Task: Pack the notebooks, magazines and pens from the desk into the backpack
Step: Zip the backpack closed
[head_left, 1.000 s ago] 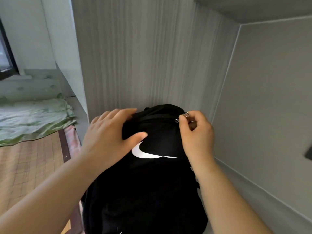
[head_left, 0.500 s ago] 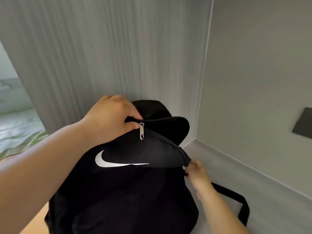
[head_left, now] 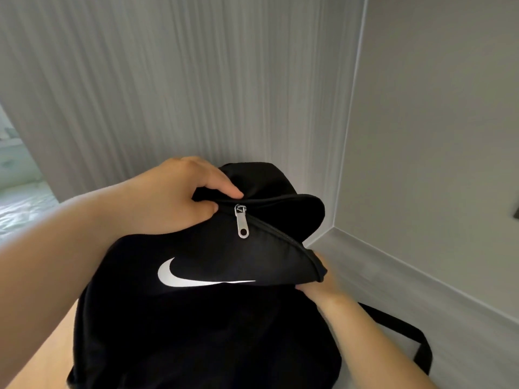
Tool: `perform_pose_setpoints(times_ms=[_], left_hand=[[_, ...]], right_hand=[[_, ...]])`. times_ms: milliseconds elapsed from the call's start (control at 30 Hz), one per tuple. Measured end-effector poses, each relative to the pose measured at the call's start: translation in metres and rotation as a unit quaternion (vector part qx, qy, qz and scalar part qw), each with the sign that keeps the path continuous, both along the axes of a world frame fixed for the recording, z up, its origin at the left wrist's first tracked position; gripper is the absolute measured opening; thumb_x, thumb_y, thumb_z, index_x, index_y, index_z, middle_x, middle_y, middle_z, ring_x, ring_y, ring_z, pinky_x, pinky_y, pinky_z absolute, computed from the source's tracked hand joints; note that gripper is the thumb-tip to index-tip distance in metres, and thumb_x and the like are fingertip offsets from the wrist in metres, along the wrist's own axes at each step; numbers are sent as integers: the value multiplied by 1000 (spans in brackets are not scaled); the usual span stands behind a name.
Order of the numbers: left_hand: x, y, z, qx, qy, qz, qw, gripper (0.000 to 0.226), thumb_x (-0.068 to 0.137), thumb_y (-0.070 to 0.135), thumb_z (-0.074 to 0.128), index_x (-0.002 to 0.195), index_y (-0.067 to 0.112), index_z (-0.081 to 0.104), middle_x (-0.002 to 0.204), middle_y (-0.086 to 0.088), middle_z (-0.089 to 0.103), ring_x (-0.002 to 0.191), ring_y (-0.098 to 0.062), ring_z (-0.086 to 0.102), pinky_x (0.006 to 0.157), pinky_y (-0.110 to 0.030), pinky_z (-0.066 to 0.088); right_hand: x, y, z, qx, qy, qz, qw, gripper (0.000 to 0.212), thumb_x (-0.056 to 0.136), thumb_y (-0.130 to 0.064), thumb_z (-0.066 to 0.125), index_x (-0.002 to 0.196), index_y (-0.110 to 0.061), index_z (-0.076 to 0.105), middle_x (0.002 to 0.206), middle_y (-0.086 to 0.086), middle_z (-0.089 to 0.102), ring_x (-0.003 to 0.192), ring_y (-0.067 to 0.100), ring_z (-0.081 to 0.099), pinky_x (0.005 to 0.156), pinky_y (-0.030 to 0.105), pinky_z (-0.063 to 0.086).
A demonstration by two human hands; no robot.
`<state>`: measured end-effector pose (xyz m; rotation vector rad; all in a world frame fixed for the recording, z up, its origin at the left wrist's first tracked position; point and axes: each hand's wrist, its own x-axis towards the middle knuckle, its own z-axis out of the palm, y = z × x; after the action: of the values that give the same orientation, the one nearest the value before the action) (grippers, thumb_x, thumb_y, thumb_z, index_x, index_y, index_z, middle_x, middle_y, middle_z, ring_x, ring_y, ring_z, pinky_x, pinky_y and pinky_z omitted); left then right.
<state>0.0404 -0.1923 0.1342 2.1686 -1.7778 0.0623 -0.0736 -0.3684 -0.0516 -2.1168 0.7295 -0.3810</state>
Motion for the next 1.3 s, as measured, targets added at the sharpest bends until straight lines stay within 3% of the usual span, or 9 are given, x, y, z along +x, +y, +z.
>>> perform_pose_setpoints(times_ms=[133,267,400,467,600,733,933,1067,1300], left_hand=[[-5,-9,2,-14,-28,-8,999,43,77,2,56,97,40,62,90,40,43,90,19,41,87,2,26],[-21,-22,-2,-73,-68,-26,995,23,87,20,50,99,30,66,81,40,44,81,14,46,98,-23,27],[-39,-36,-9,14,-147,-18,989,68,62,74,32,114,36,55,99,27,60,101,-1,52,96,-22,21],[-39,-42,-17,69,-225,0,972,80,58,79,41,127,38,40,122,18,56,117,-8,46,104,-29,17],[-31,-44,-25,114,-307,10,945,71,71,62,52,133,39,27,123,15,53,120,-10,42,109,-30,13],[-21,-37,-22,132,-281,-36,950,38,85,40,50,123,40,44,81,23,43,95,2,45,102,-17,9],[-17,-24,-24,-17,-325,-90,941,33,58,21,82,89,18,71,69,2,70,65,-19,68,76,-37,51],[-13,-30,-28,25,-312,20,949,31,78,45,57,104,28,65,98,7,67,98,-16,57,93,-31,20],[5,-23,-8,-110,-375,49,919,15,73,19,64,62,10,67,62,-10,70,60,-28,67,75,-37,25]], right_hand=[[-3,-6,17,237,-79,8,968,15,83,8,47,88,-6,49,64,2,50,50,12,51,37,7,43],[-1,-10,18,468,-156,-30,870,23,92,-6,38,79,-8,58,47,2,64,42,12,61,41,14,46],[6,-6,17,426,-169,-39,888,21,92,-12,45,107,-2,57,88,10,65,80,21,64,53,19,50],[7,-6,17,422,-176,-42,888,16,93,-10,42,104,-8,54,78,3,65,66,8,66,46,13,49],[3,-10,15,522,-197,-25,829,31,95,-31,38,85,-13,60,53,0,70,48,10,66,45,17,50],[5,-6,10,447,-190,-34,873,16,91,-20,49,78,-13,57,58,0,66,48,8,63,46,15,49],[9,-4,10,350,-196,-107,910,27,85,4,40,68,-13,51,60,3,53,50,10,54,45,14,45],[5,-3,13,358,-243,-126,893,28,84,8,38,68,-11,52,37,-6,57,31,-2,51,35,7,40],[-11,-13,26,341,-306,-157,875,32,81,12,34,65,-11,49,32,-2,58,30,5,50,32,13,40]])
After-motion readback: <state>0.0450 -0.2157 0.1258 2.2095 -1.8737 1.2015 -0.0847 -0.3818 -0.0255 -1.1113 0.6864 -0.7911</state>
